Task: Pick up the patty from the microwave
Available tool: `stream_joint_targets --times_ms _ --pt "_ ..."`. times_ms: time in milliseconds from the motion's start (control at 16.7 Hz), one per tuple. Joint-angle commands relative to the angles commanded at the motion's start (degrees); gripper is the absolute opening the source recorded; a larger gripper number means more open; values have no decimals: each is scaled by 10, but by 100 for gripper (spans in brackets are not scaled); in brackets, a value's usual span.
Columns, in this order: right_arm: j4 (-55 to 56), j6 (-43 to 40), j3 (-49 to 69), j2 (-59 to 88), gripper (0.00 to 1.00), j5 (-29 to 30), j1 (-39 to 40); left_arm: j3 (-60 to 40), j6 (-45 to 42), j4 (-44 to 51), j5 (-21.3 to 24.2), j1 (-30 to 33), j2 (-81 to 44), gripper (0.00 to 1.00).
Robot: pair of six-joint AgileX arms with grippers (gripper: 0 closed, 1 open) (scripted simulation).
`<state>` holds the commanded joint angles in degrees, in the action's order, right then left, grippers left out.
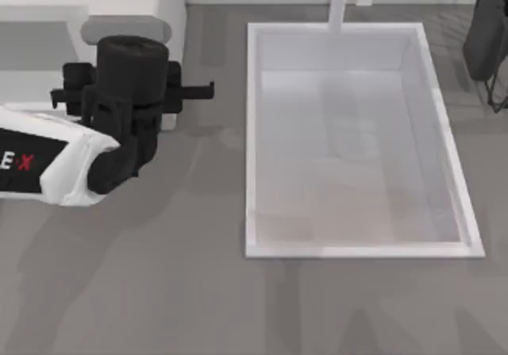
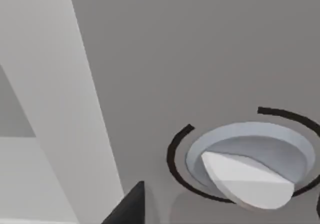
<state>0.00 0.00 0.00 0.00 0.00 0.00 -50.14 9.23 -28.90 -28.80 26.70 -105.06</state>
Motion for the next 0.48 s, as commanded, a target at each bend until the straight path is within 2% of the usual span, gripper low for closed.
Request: stream_joint_targets --times_ms 300,480 --pt "0 0 0 0 100 0 0 30 5 -182 13 25 -114 0" --pt "0 0 0 0 100 0 0 47 6 -250 21 36 -163 0"
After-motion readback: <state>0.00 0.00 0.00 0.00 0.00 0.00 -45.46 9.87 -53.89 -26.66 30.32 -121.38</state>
